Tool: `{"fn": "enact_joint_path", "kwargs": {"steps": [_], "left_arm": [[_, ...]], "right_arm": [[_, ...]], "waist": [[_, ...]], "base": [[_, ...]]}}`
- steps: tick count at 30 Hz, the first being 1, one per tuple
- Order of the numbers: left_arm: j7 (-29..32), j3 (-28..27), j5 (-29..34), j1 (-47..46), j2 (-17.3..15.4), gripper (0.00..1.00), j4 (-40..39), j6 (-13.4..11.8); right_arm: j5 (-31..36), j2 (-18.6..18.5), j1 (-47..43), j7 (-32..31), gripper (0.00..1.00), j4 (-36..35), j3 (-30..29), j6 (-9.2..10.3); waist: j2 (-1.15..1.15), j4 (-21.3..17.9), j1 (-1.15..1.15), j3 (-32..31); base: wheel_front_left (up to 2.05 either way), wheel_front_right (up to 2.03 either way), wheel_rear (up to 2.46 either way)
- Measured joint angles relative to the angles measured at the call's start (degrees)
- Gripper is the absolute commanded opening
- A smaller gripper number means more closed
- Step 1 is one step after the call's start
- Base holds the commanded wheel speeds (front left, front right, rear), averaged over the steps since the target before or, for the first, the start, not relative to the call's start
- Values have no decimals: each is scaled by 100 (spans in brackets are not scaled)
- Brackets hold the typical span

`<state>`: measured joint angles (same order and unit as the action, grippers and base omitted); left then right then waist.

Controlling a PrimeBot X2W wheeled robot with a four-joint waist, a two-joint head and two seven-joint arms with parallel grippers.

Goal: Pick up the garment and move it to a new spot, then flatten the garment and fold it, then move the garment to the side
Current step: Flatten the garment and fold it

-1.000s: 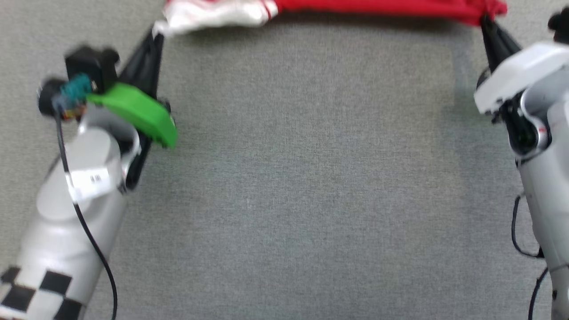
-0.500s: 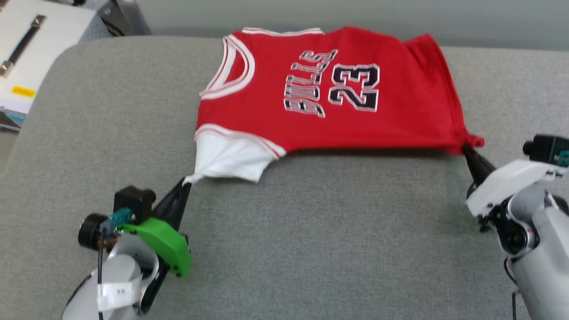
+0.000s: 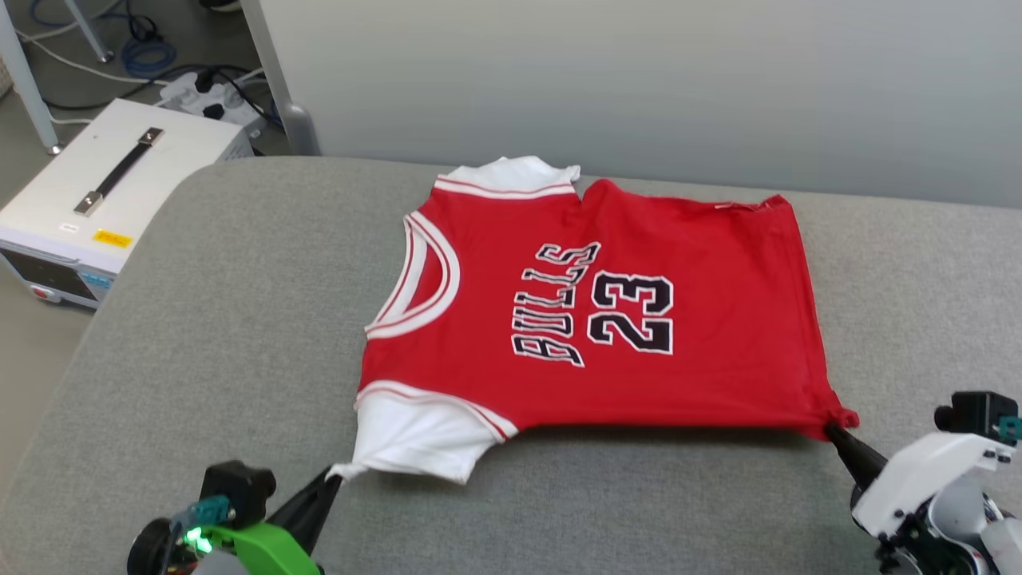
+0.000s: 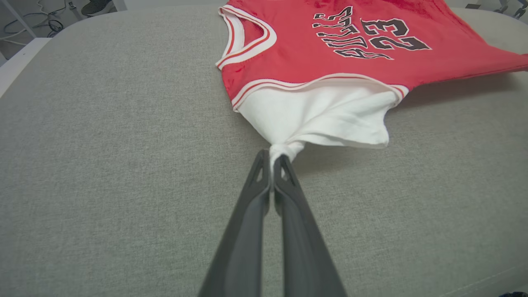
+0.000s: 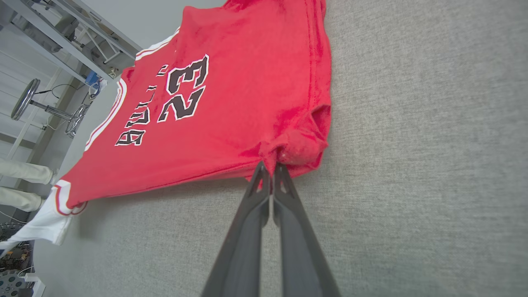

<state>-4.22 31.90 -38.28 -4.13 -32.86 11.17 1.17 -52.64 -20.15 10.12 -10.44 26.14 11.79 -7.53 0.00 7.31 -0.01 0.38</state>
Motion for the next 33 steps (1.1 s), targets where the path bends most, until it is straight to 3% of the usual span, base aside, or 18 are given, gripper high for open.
{"fn": "enact_joint_path", "kwargs": {"steps": [8, 13, 17, 23, 33], "left_arm": [[400, 20, -175, 744, -403, 0, -854, -244], [828, 102, -578, 1282, -772, 0, -1435, -134], [865, -22, -650, 1365, -992, 0, -1667, -145], [720, -261, -641, 1044, -1002, 0, -2017, -168], [820, -346, -443, -419, -773, 0, -1820, 59]], "right_arm": [[-243, -310, -901, -768, 0, -844, -133, 0], [-521, -302, -1651, -1803, 0, -1454, -497, 1], [-447, -151, -1959, -2317, 0, -1948, -845, 1], [-135, 244, -1967, -2847, 0, -2605, -1499, 1], [654, 1045, -997, -3844, 0, -3105, -2146, 1]], "waist": [[0, 82, 0, -299], [0, 96, 0, -291], [0, 82, 0, -175], [0, 42, 0, 17], [0, -75, 0, 564]], "base": [[0, 0, 0], [0, 0, 0], [0, 0, 0], [0, 0, 0], [0, 0, 0]]}}
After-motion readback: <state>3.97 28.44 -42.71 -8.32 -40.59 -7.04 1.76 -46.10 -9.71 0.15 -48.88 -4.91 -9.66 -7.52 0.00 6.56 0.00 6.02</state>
